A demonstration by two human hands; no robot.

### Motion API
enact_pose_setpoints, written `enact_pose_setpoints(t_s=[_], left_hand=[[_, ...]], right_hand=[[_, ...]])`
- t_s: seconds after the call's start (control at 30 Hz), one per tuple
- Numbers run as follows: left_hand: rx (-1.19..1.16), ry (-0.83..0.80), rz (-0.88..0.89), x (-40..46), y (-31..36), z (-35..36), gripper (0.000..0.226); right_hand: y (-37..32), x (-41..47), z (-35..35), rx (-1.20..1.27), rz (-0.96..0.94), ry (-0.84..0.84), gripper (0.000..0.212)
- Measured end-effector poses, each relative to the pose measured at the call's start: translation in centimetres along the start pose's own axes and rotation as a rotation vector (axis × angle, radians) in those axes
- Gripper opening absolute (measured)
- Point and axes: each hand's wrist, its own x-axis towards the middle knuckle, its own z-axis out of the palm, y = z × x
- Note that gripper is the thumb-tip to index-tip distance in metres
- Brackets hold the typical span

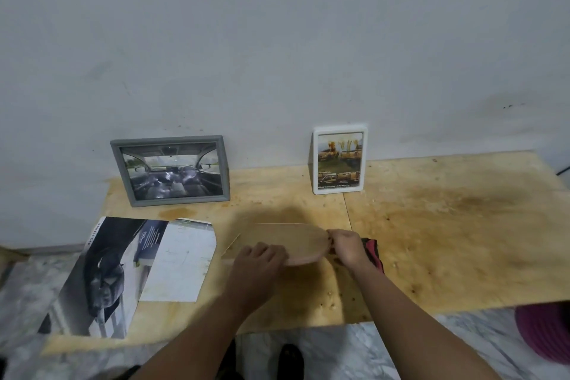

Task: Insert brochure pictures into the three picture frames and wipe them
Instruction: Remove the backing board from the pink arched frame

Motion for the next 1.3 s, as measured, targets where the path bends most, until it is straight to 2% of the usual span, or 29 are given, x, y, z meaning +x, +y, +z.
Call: enact_pose_setpoints(t_s=[0.1,0.17,0.27,0.33,0.4,0.47,0.57,0.67,0.73,0.8,0.9,1.0,1.3], left_hand=[[0.032,-0.081,0.064,-3.0,1.2,3.1,0.027],[0.025,-0.146,0.052,-4.6,1.8,4.6,0.030],[0.011,-0.263,-0.008,-5.7,2.2,6.4,0.034],[-0.005,-0.357,-0.040,-6.0,2.2,7.4,0.045],[-0.026,-0.388,-0.048,-6.2,1.8,7.6,0.054],[-0.064,-0.368,-0.114,-6.2,1.2,7.0,0.058],[-0.125,-0.341,-0.378,-6.1,0.1,5.7,0.061],[-0.359,-0.320,-0.746,-6.3,-1.4,5.1,0.069],[-0.577,-0.298,-0.874,-6.5,-2.2,5.0,0.076],[-0.711,-0.225,-0.940,-6.4,-2.6,4.8,0.073],[-0.791,-0.198,-1.015,-6.2,-2.6,4.5,0.067],[-0.817,-0.187,-1.021,-6.3,-2.4,4.4,0.064],[-0.884,-0.203,-1.012,-6.9,-2.1,4.3,0.064]], right_hand=[[2.5,-0.5,-0.2,-0.173,-0.002,-0.160,0.025],[4.1,-0.3,-0.1,-0.239,0.009,-0.257,0.037],[5.3,0.0,0.1,-0.273,0.032,-0.270,0.045],[5.6,0.0,0.3,-0.222,0.063,-0.258,0.049],[5.8,-0.1,0.4,-0.296,0.028,-0.244,0.050],[6.1,-0.4,0.6,-0.428,-0.020,-0.213,0.044],[6.4,-1.4,1.3,-0.517,-0.063,-0.191,0.019],[6.7,-2.0,2.2,-0.549,-0.096,-0.153,0.027],[6.7,-2.2,2.6,-0.538,-0.089,-0.127,0.026],[6.8,-2.1,3.0,-0.515,-0.060,-0.095,0.023],[6.8,-1.9,3.1,-0.401,-0.026,-0.057,0.025],[6.6,-1.5,2.9,-0.374,-0.024,-0.037,0.029],[6.1,-1.3,3.7,-0.414,0.043,0.009,0.018]])
